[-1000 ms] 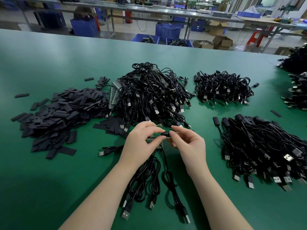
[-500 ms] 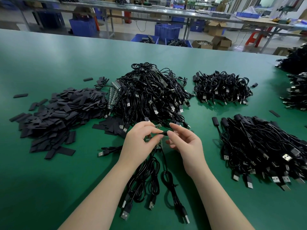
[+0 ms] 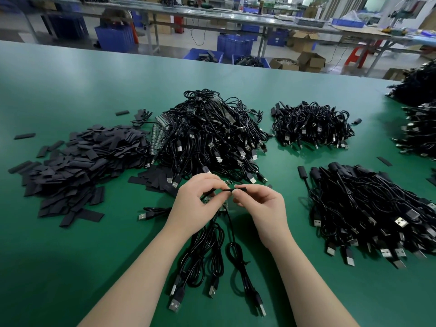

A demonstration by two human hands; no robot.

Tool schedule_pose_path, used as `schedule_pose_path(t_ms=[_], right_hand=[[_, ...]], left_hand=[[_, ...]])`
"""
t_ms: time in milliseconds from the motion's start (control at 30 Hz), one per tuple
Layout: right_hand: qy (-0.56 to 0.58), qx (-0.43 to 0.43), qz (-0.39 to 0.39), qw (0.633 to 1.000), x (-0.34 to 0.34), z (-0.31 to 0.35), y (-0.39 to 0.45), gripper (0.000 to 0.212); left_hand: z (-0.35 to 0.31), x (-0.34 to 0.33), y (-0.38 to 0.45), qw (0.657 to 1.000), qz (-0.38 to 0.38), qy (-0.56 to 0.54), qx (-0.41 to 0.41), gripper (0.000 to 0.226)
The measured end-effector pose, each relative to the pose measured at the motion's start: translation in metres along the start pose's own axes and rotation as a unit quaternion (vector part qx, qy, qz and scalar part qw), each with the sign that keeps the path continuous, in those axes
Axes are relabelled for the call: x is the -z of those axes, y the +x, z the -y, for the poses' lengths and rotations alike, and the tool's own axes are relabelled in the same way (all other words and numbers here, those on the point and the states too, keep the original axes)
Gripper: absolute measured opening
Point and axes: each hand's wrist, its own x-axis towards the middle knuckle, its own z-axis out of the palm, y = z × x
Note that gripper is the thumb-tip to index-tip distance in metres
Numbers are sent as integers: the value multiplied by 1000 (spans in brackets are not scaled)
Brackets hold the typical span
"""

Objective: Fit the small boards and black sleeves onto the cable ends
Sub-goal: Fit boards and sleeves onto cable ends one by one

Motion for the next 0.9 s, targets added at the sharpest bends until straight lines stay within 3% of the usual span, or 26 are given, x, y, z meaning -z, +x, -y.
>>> schedule_pose_path(t_ms=[233, 400, 500, 700, 900], right_hand=[[43, -31, 32, 998, -6, -1, -3, 12], [38, -14, 7, 999, -4, -4, -1, 19], [75, -38, -20, 996, -3, -3, 0, 4], [130, -64, -78, 986, 1, -5, 3, 23], [130, -66, -91, 985, -1, -4, 3, 17]], left_hand=[[0, -4, -1, 999, -24, -25, -1, 11], [-2, -3, 0, 999, -16, -28, -5, 12], [-2, -3, 1, 1000, -9, -19, -5, 16], [-4, -2, -2, 999, -3, -6, 45, 28], [-6, -2, -2, 998, -22, 43, 50, 29]])
